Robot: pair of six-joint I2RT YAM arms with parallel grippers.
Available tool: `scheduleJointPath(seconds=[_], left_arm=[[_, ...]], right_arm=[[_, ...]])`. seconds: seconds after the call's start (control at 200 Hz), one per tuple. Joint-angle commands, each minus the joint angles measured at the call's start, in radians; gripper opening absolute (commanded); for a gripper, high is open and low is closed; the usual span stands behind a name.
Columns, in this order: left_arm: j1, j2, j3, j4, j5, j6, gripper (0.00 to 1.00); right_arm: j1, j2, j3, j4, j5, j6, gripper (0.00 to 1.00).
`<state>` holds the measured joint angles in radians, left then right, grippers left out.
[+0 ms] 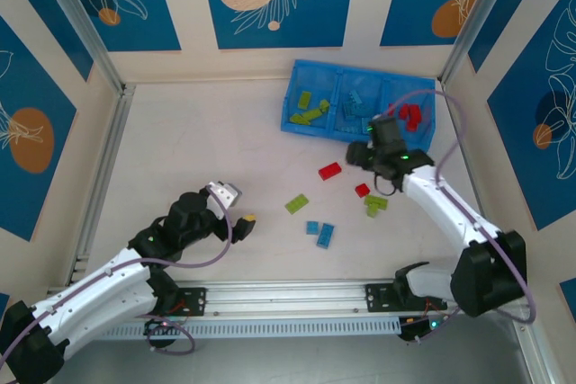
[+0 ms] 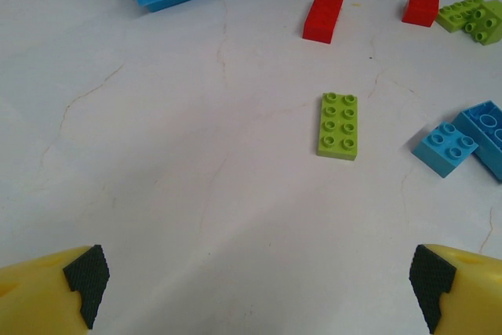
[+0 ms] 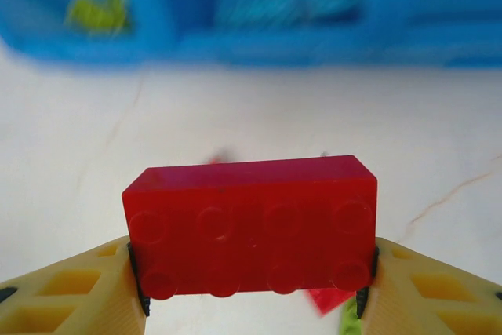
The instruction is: Sort the legos into containers by color
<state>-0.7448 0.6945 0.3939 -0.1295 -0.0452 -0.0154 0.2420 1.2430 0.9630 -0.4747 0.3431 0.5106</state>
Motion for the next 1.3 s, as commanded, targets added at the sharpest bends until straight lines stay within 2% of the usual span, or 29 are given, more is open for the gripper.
scheduleJointPath(seconds=[0.0, 0.13, 0.255, 0.305, 0.425, 0.51, 0.615, 0.735, 0.925, 1.06, 1.17, 1.24, 1.295], left_arm=[[-0.007, -0.009, -0.007, 0.033, 0.018, 0.015, 1.00], [-0.007, -0.009, -0.013, 0.037, 0.008, 0.016, 1.00], [-0.007, -0.003, -0.021, 0.050, -0.006, 0.022, 1.00], [-0.008, 0.002, -0.023, 0.051, -0.009, 0.022, 1.00], [-0.008, 0.013, -0.024, 0.057, -0.009, 0.021, 1.00], [-0.007, 0.019, -0.023, 0.060, -0.001, 0.017, 1.00], [-0.008, 0.015, -0.022, 0.064, 0.013, 0.014, 1.00], [-0.008, 0.002, -0.023, 0.065, 0.029, 0.009, 1.00], [-0.008, -0.007, -0.025, 0.075, 0.051, 0.001, 1.00], [-0.008, 0.000, -0.027, 0.089, 0.070, -0.004, 1.00], [-0.008, 0.011, -0.024, 0.094, 0.080, -0.007, 1.00], [-0.007, 0.017, -0.023, 0.097, 0.083, -0.009, 1.00], [-0.007, 0.020, -0.023, 0.097, 0.083, -0.009, 1.00]], right_arm=[[-0.160, 0.038, 0.041, 0.073, -0.093, 0.098, 0.47], [-0.310, 0.255, 0.225, 0.033, -0.154, 0.127, 0.47], [-0.371, 0.465, 0.436, -0.035, -0.163, 0.190, 0.50], [-0.381, 0.543, 0.537, -0.106, -0.162, 0.224, 0.63], [-0.375, 0.656, 0.743, -0.277, -0.124, 0.272, 0.87], [-0.356, 0.632, 0.767, -0.310, -0.097, 0.263, 0.95], [-0.350, 0.490, 0.637, -0.259, -0.129, 0.283, 0.96], [-0.325, 0.228, 0.341, -0.166, -0.139, 0.344, 0.96], [-0.218, -0.184, -0.091, -0.166, -0.072, 0.449, 0.96], [-0.122, -0.414, -0.291, -0.232, -0.068, 0.489, 0.94], [-0.069, -0.481, -0.403, -0.239, -0.137, 0.494, 0.89], [-0.058, -0.441, -0.424, -0.220, -0.186, 0.477, 0.88], [-0.051, -0.377, -0.414, -0.215, -0.178, 0.455, 0.89]])
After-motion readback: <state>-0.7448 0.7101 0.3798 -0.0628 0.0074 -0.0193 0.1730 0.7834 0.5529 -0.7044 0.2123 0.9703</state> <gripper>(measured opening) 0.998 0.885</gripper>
